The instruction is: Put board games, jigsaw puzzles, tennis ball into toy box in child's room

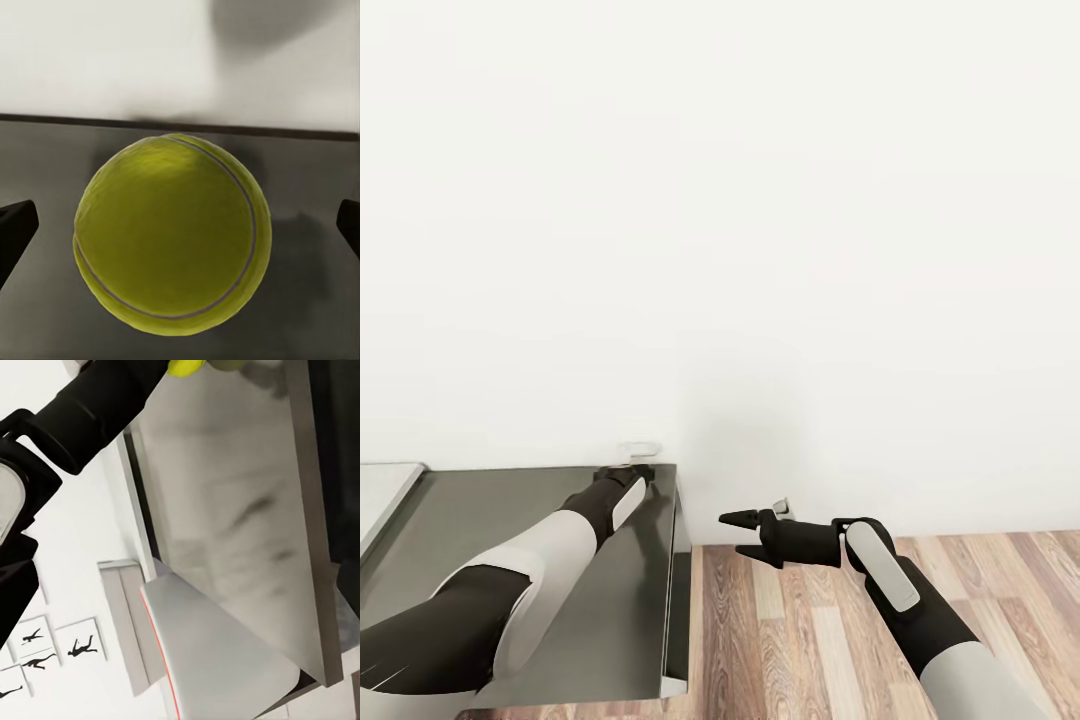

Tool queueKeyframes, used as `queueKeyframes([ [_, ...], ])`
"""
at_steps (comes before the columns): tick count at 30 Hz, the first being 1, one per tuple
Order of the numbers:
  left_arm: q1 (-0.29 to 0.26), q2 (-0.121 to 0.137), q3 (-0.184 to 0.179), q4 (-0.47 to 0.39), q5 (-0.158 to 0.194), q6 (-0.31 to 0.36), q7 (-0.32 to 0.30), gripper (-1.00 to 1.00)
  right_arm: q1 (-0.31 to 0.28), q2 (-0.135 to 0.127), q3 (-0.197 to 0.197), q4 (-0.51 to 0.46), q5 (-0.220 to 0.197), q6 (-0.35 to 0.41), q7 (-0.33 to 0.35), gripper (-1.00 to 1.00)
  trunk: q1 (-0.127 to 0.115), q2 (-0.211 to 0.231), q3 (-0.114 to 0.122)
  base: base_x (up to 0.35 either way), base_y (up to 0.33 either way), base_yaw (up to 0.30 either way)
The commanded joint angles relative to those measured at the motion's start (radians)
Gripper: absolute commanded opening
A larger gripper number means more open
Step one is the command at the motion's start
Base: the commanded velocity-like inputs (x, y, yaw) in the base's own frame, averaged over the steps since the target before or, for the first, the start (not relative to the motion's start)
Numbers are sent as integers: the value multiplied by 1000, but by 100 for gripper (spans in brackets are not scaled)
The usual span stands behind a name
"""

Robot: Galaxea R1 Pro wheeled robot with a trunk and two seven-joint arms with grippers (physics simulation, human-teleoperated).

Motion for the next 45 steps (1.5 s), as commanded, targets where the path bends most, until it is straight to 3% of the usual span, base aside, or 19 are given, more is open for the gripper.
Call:
queueKeyframes([
  [1, 0, 0, -8, -2, 9, 5, 6, 100, -1, -1, 1, 0, 10, 1, 11, 100, 1, -2, -2, 0, 0, 0],
  [10, 0, 0, -8, -2, 10, 5, 6, 100, -2, -1, 1, 0, 10, 0, 11, 100, 1, -2, -3, 0, 0, 0],
  [11, 0, 0, -8, -2, 9, 5, 6, -100, -1, -1, 1, 0, 10, 0, 11, 100, 1, -2, -3, 0, 0, 0],
  [45, 0, 0, -7, -3, 10, 5, -1, -100, 11, -2, 0, 3, 11, -4, 7, 100, 1, -2, 4, 0, 0, 0],
])
